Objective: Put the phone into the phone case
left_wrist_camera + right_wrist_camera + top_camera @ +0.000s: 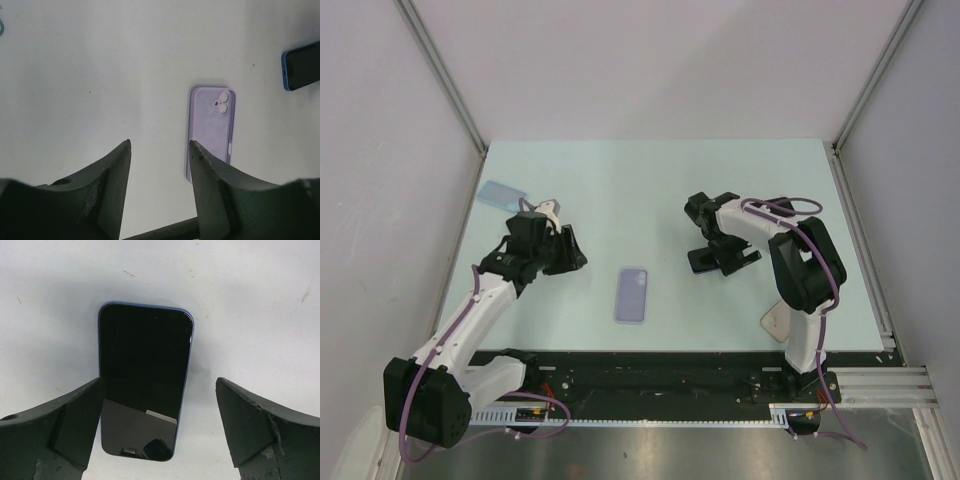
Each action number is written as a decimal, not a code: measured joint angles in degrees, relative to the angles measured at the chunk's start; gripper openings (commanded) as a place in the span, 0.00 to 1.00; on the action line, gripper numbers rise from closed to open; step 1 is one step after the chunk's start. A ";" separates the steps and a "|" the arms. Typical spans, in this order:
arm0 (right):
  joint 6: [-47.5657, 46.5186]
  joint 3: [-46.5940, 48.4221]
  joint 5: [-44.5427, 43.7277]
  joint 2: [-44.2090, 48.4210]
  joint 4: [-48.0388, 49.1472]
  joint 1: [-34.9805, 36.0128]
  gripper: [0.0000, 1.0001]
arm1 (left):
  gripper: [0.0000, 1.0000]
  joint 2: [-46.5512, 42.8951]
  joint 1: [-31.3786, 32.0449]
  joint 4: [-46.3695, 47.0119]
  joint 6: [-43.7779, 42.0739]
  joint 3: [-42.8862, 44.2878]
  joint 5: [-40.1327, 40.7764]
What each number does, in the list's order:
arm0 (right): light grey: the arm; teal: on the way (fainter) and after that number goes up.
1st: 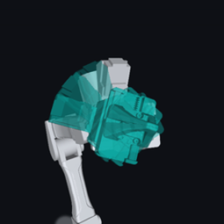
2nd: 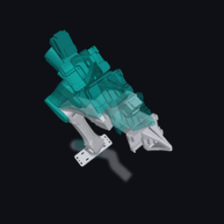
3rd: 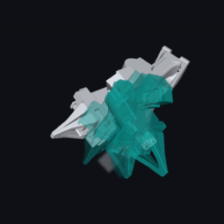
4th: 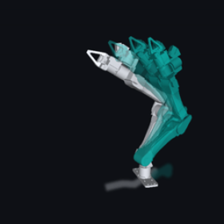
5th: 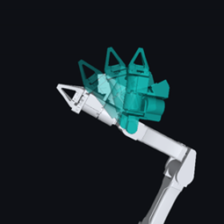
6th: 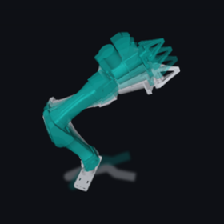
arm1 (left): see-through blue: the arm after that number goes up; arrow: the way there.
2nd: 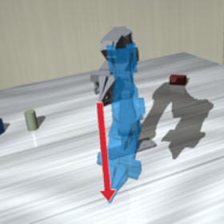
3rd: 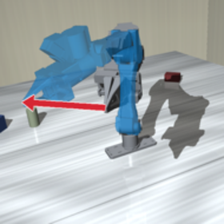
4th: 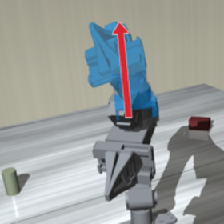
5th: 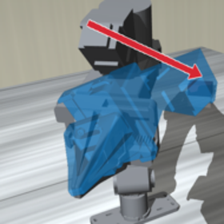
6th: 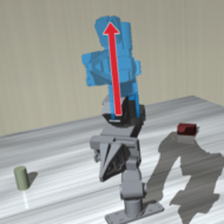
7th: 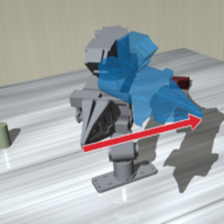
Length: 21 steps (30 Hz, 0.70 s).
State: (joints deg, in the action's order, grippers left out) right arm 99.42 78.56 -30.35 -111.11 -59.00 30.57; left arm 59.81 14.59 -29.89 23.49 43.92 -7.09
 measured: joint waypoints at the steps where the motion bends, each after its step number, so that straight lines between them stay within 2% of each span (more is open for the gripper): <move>1: 0.24 0.02 0.02 0.00 -0.11 -0.04 0.96 | 0.55 0.00 0.00 0.04 0.00 0.00 -0.11; 21: 1.44 0.74 2.80 -2.38 2.12 -2.54 0.95 | 0.55 0.09 0.00 0.22 0.00 0.00 -0.61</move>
State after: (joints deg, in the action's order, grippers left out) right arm 100.86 79.31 -27.55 -113.49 -56.88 28.03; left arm 59.90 14.59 -29.67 23.49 43.92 -7.70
